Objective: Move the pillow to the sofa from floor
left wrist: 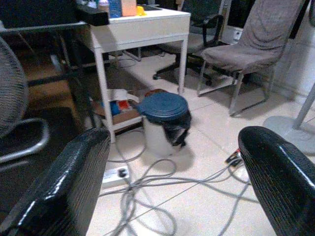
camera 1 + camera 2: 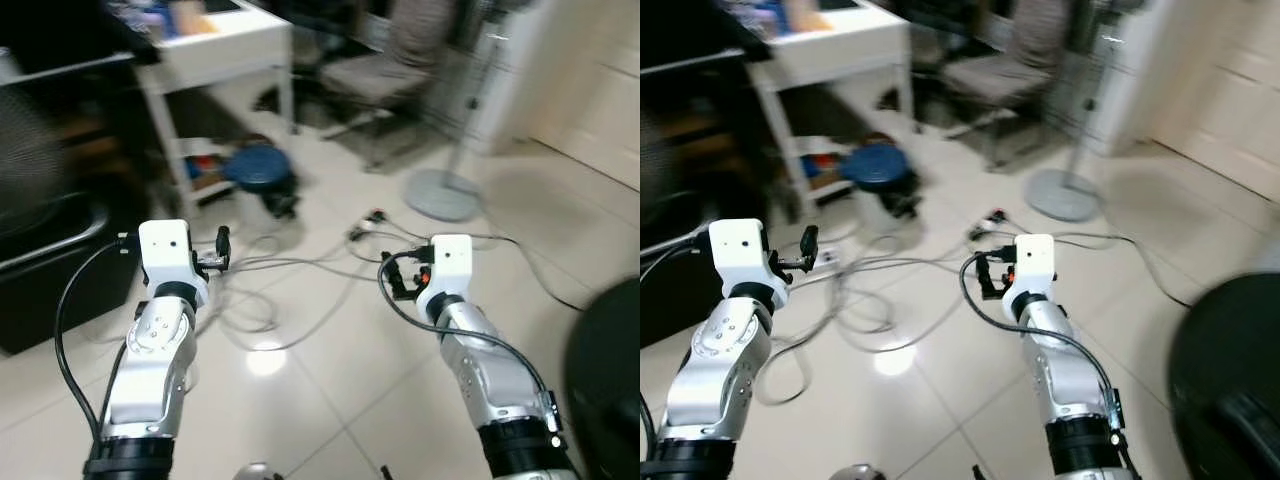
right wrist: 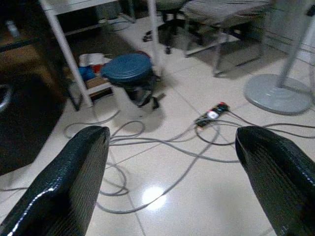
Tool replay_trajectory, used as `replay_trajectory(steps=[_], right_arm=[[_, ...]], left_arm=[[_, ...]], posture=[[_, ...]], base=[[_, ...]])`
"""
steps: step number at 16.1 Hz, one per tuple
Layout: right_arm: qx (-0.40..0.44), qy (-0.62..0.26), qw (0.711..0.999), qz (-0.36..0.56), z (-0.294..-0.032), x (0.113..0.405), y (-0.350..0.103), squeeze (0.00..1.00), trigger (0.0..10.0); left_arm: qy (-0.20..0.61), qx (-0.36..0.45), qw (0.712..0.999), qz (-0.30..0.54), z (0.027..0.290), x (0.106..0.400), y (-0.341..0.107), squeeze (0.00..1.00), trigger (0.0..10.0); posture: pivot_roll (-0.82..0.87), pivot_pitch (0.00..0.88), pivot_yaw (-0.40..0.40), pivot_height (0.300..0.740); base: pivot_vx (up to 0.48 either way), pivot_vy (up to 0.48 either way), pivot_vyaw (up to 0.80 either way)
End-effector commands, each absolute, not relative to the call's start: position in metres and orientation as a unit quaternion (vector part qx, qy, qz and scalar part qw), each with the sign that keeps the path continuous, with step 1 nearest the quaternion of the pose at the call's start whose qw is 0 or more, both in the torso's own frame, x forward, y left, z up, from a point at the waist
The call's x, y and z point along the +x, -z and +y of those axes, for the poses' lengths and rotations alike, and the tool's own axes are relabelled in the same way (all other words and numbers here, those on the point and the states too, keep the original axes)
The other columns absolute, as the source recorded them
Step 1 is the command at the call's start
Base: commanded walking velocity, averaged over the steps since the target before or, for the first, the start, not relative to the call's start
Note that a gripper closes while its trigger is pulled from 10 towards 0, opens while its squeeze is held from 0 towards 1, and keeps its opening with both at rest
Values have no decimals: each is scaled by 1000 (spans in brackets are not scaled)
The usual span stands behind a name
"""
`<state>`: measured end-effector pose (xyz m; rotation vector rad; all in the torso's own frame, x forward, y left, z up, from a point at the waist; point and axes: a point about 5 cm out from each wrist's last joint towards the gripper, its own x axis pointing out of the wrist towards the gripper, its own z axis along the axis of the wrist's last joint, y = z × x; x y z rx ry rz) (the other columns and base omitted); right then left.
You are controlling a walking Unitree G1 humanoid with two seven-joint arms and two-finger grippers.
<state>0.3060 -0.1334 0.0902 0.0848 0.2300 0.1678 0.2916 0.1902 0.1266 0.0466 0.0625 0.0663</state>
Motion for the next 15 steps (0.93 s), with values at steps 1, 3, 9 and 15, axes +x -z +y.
replay_trajectory(steps=[1, 3, 9, 15], right_arm=[[40, -91, 988, 117, -131, 308, -92, 353, 10000], [29, -103, 987, 117, -128, 308, -92, 349, 10000], [34, -139, 982, 124, -121, 318, -95, 361, 10000], [33, -148, 980, 131, -119, 315, -91, 357, 10000]], left_arm=[[-20, 36, 998, 40, 189, 290, -125, 0, 10000], [-13, 36, 999, 39, 188, 292, -122, 0, 10000], [-25, 68, 996, 52, 194, 285, -117, 0, 10000], [-16, 76, 996, 52, 191, 288, -116, 0, 10000]], posture=[[7, 0, 17, 740], [11, 0, 4, 740], [74, 0, -53, 740], [56, 0, -42, 740]], base=[[0, 0, 800], [0, 0, 800], [0, 0, 800], [0, 0, 800]])
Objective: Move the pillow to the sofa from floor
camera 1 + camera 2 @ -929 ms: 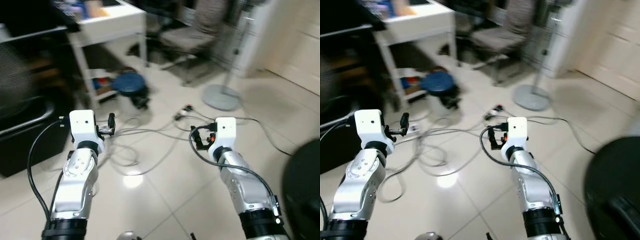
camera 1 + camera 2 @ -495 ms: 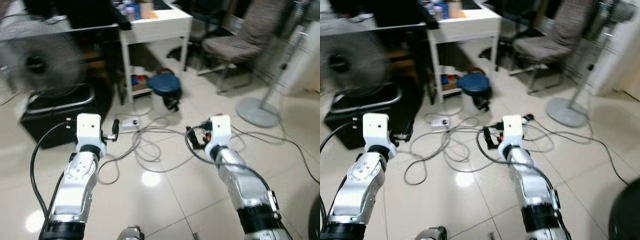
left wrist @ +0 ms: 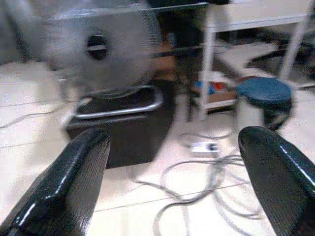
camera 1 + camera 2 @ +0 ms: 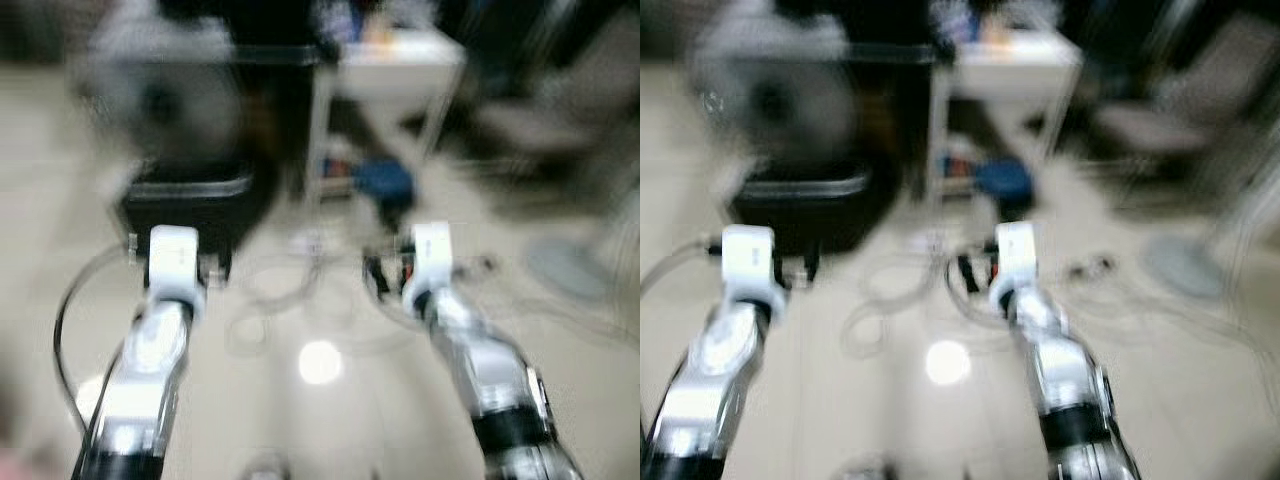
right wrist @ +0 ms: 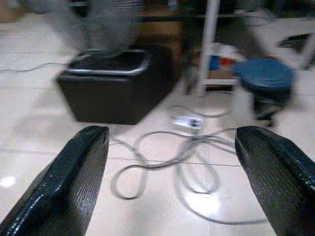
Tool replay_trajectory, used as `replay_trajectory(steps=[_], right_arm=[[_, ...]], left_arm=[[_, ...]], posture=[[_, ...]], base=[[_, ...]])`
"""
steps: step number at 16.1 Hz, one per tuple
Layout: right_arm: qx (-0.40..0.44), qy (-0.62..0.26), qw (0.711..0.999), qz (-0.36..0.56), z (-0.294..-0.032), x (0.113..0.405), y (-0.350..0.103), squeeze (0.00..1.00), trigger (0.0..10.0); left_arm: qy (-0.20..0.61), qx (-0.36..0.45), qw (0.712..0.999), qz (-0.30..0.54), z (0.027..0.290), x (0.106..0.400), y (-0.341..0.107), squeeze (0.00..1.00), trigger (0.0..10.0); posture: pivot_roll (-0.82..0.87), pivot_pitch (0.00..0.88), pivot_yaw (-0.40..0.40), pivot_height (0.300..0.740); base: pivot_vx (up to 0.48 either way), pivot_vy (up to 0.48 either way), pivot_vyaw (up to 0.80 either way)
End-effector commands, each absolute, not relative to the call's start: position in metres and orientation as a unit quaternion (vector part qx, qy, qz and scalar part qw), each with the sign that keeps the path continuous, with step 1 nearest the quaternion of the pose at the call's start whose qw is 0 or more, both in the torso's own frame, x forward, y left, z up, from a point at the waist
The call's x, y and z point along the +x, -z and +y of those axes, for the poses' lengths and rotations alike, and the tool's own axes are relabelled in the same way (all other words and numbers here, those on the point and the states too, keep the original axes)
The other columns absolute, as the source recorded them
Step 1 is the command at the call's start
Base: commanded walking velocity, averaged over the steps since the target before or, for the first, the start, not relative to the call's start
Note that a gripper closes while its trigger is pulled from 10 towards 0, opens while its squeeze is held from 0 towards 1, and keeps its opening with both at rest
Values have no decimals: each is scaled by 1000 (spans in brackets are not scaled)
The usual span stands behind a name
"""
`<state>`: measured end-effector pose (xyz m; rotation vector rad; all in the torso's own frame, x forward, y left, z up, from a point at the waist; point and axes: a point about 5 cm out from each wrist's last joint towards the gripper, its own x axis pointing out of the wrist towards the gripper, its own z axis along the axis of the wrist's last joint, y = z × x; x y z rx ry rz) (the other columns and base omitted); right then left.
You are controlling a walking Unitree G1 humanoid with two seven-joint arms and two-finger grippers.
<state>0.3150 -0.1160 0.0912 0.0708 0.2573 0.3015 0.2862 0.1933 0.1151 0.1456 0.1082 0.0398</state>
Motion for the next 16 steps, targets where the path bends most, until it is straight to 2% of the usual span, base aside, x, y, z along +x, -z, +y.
replay_trajectory(steps=[1, 8, 10, 14, 16], right_arm=[[33, -148, 980, 131, -119, 315, -91, 357, 10000], [43, -137, 980, 138, -126, 315, -88, 357, 10000], [39, -136, 981, 134, -126, 316, -90, 361, 10000], [39, -137, 981, 134, -126, 316, -90, 361, 10000], [35, -131, 981, 137, -127, 317, -89, 353, 10000]], left_arm=[[-15, 75, 996, 51, 190, 288, -116, 0, 10000], [-12, 91, 995, 33, 189, 294, -123, 0, 10000], [12, 60, 997, 37, 186, 288, -118, 0, 10000], [14, 57, 998, 36, 186, 288, -117, 0, 10000], [-22, 109, 994, 20, 194, 290, -120, 0, 10000]], posture=[[56, 0, -42, 740], [44, 0, -28, 740], [45, 0, -29, 740], [45, 0, -29, 740], [42, 0, -20, 740]], base=[[0, 0, 800], [0, 0, 800], [0, 0, 800], [0, 0, 800], [0, 0, 800]])
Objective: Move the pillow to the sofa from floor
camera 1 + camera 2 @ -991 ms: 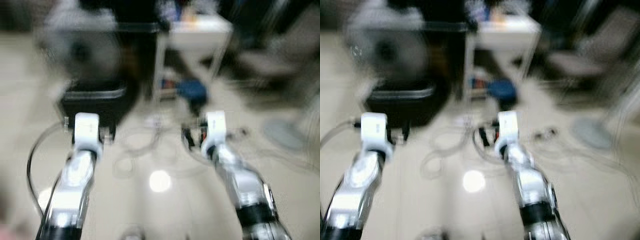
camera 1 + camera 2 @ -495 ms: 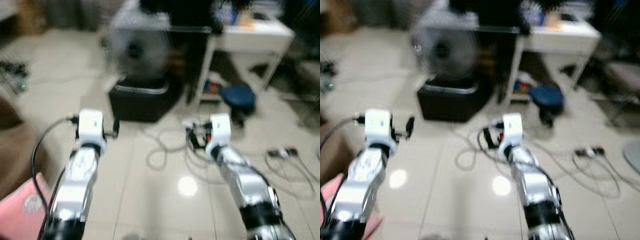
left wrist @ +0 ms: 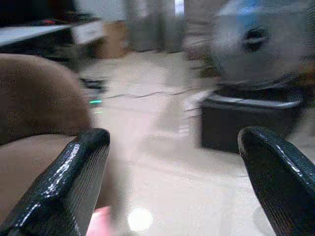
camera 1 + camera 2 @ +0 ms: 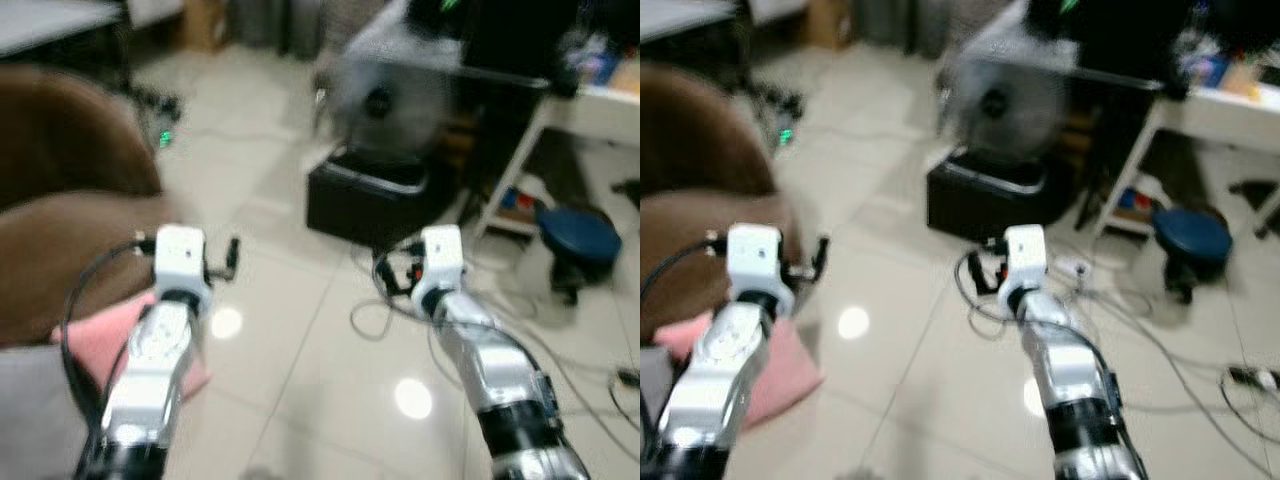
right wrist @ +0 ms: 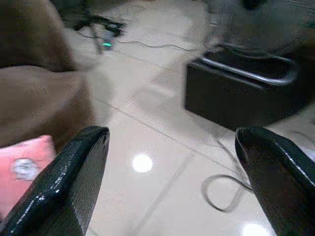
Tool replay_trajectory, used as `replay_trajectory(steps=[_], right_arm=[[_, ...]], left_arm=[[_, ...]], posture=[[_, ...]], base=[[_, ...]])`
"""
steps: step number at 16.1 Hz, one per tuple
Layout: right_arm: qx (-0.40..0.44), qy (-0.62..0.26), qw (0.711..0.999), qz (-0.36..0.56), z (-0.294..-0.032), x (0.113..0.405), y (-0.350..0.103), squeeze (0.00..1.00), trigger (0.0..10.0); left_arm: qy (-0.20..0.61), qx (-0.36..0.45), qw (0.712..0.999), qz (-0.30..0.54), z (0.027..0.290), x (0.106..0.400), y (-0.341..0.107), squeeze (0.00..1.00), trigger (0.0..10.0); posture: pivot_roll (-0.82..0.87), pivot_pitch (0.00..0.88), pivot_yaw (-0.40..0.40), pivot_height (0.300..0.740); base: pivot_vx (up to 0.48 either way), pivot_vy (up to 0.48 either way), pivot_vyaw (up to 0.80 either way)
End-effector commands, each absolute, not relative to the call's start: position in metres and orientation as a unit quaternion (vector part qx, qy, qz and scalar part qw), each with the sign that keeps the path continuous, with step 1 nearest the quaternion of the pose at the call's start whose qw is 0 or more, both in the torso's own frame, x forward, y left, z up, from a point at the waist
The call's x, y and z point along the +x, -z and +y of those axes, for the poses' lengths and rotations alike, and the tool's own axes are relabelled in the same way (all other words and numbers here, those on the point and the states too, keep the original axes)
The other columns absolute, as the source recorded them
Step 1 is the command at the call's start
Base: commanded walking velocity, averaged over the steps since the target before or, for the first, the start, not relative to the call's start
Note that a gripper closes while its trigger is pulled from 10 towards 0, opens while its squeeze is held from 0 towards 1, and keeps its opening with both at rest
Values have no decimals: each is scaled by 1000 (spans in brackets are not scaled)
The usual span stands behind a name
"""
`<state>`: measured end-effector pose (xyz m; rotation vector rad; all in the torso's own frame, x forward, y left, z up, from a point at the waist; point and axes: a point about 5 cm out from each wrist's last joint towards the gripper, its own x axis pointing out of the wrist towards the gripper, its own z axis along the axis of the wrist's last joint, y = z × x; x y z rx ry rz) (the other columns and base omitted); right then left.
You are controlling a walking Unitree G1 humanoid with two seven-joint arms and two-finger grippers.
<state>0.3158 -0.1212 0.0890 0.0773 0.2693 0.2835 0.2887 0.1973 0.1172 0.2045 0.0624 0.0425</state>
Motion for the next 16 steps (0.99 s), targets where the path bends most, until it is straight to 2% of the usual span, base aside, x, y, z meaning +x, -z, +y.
replay_trajectory(steps=[1, 6, 12, 14, 16], right_arm=[[35, -125, 982, 138, -129, 316, -88, 349, 10000], [37, -100, 983, 150, -137, 314, -82, 349, 10000], [41, -69, 984, 161, -143, 310, -75, 349, 10000], [36, -40, 984, 167, -153, 302, -69, 341, 10000], [38, -22, 985, 164, -159, 297, -69, 306, 10000]], left_arm=[[-29, 108, 994, 21, 197, 291, -120, 0, 10000], [25, 100, 994, 17, 183, 293, -120, 0, 10000], [53, 95, 994, 23, 177, 295, -117, 0, 10000], [78, 91, 992, 29, 171, 298, -114, 0, 10000], [90, 89, 991, 32, 167, 301, -112, 0, 10000]], posture=[[42, 0, -20, 740], [18, 0, 5, 740], [-11, 0, 44, 740], [-49, 0, 84, 740], [-93, 0, 116, 740]], base=[[0, 0, 800], [48, 0, 800], [370, 0, 800], [398, 0, 800], [398, 0, 0]])
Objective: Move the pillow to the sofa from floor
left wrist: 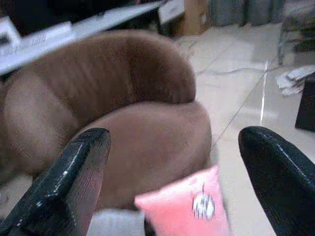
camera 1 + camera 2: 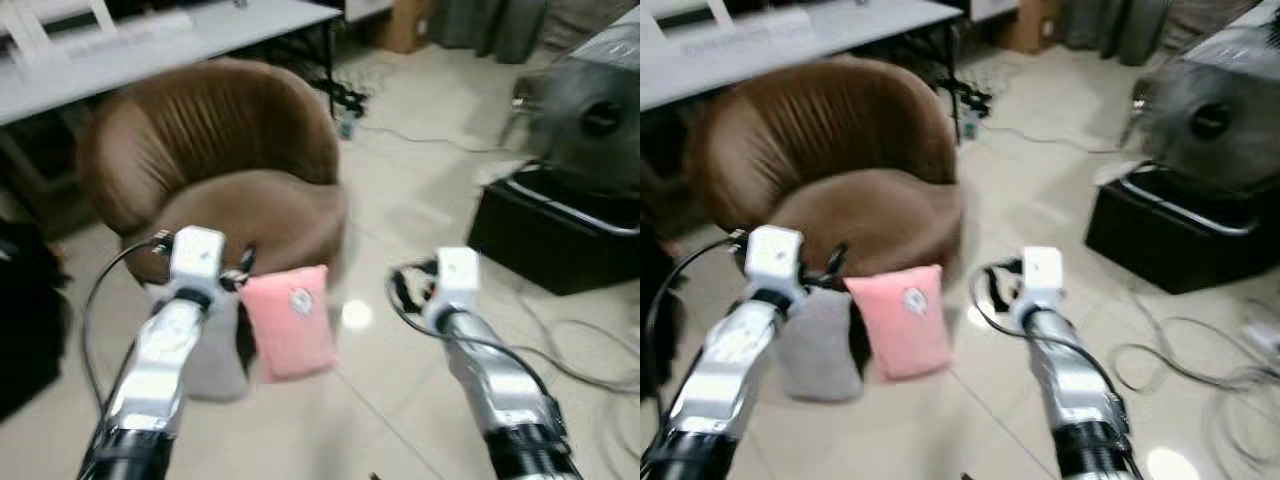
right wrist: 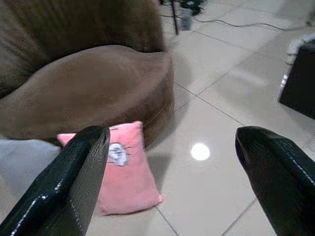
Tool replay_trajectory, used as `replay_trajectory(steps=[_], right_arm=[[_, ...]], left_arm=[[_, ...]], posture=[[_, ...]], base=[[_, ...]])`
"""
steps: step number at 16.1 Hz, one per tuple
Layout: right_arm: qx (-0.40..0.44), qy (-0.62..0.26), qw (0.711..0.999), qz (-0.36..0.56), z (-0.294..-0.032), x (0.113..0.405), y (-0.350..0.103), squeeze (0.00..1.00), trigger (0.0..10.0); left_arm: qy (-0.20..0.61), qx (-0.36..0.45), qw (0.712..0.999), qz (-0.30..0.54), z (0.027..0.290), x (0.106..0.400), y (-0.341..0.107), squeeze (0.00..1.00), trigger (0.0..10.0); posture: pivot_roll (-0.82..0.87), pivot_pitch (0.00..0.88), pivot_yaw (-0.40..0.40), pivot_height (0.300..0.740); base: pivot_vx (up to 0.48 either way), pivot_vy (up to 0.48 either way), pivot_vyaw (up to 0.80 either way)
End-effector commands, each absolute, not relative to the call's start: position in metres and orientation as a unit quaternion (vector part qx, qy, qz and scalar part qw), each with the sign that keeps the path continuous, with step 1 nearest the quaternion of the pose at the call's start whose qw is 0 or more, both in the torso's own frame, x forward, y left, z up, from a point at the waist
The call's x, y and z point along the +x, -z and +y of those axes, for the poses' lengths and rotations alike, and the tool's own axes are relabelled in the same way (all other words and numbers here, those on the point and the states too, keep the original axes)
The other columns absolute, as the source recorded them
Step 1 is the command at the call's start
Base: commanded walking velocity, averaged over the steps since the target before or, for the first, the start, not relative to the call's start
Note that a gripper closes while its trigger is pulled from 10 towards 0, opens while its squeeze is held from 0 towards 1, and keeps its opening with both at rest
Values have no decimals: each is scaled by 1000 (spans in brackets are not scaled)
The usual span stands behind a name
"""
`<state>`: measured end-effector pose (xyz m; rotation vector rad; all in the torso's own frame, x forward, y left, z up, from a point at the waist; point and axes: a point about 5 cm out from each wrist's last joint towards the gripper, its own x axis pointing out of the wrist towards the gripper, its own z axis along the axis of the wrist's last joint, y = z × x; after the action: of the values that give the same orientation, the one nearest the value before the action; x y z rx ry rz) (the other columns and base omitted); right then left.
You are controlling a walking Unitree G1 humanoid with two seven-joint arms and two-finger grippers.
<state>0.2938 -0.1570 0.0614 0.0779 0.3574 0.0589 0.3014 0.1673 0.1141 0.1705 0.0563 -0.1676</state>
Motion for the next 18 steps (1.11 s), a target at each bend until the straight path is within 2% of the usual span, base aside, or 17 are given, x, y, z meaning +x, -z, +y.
replay_trajectory(steps=[1, 2, 3, 4, 5, 7, 8, 11, 13, 14, 18], right_arm=[[38, -18, 986, 162, -160, 297, -70, 306, 10000], [36, -18, 987, 157, -162, 297, -72, 216, 10000], [34, -20, 987, 156, -161, 297, -73, 216, 10000], [20, -30, 987, 159, -160, 298, -73, 180, 10000], [3, -43, 985, 165, -157, 299, -71, 180, 10000], [-5, -54, 984, 169, -154, 299, -71, 184, 10000], [-11, -68, 983, 172, -151, 301, -70, 192, 10000], [-13, -72, 981, 180, -149, 302, -66, 188, 10000], [-11, -64, 979, 191, -151, 302, -62, 176, 10000], [-15, -63, 979, 194, -152, 301, -61, 122, 10000], [-15, -52, 980, 194, -156, 301, -60, 110, 10000]], left_arm=[[94, 89, 991, 33, 166, 302, -112, 0, 10000], [96, 89, 991, 35, 165, 302, -110, 0, 10000], [96, 88, 991, 35, 164, 303, -109, 0, 10000], [88, 85, 992, 39, 166, 300, -105, 0, 10000], [73, 80, 993, 43, 170, 295, -101, 0, 10000], [62, 78, 994, 46, 173, 292, -99, 0, 10000], [54, 78, 994, 46, 176, 289, -98, 0, 10000], [50, 81, 994, 45, 177, 287, -98, 0, 10000], [54, 86, 994, 44, 176, 286, -97, 0, 10000], [60, 89, 993, 46, 175, 287, -97, 0, 10000], [61, 95, 993, 41, 173, 287, -98, 0, 10000]], posture=[[-93, 0, 116, 740], [-101, 0, 120, 740], [-101, 0, 120, 740], [-83, 0, 83, 740], [-60, 0, 58, 740], [-60, 0, 58, 740], [-27, 0, 26, 740], [-27, 0, 26, 740], [0, 0, 7, 740], [-5, 0, 12, 740], [-10, 0, 15, 740]], base=[[398, 0, 0], [401, 0, 0], [401, 0, 0], [394, 0, 0], [382, 0, 0], [381, 0, 0], [379, 0, 438], [379, 0, 504], [375, 0, 0], [375, 0, 0], [375, 0, 0]])
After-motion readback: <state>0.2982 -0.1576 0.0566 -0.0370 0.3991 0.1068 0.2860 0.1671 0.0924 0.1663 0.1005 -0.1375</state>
